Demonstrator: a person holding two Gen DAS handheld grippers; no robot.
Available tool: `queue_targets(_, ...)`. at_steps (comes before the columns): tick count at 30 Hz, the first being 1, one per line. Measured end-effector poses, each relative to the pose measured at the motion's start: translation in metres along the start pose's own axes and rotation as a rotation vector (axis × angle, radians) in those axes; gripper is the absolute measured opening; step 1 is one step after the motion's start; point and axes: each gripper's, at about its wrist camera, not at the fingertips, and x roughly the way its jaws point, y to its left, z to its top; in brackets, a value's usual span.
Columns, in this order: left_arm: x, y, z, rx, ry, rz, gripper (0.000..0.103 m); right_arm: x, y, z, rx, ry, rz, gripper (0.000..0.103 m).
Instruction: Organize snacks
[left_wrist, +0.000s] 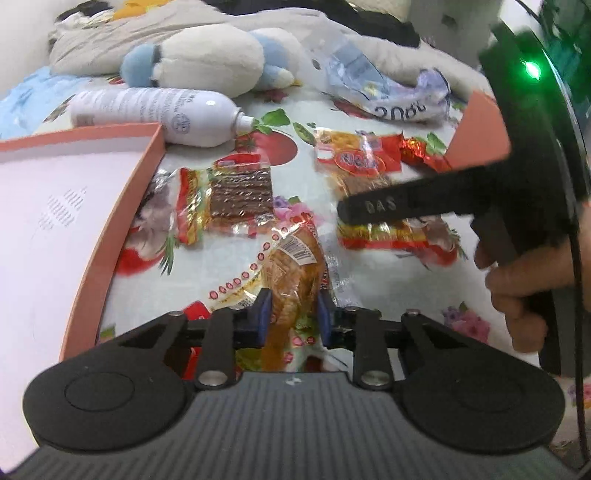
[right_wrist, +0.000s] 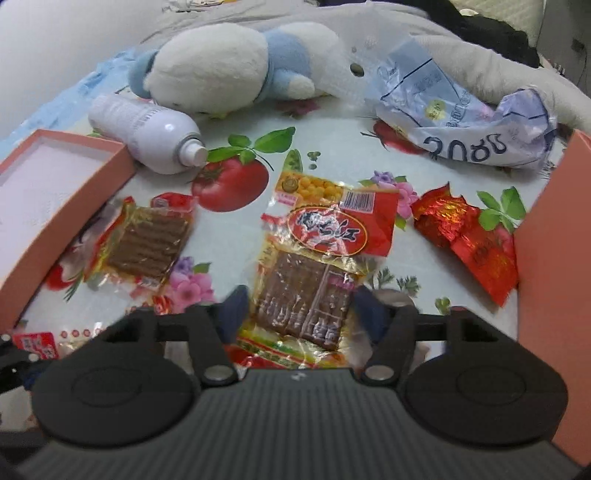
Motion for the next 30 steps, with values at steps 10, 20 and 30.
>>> queue_targets(10,-0.078,-0.003,-0.023,-0.175,-0.025,0.026,0.027,-0.068,-0.003,-0.046,0.078,0.034,0.000,0.060)
queue_targets(20,-0.160,-0.017,-0.022,-0.223,-0.113,0.020,0.027,-0.176,0.002,-0.054,0.096,-0.078,0.008,0.060)
queue_targets(30,-0.229,-0.033,-0.033,-0.277,-0.160,0.014,0.027,-0.266,0.003,-0.071,0.114,-0.178,0.017,0.060)
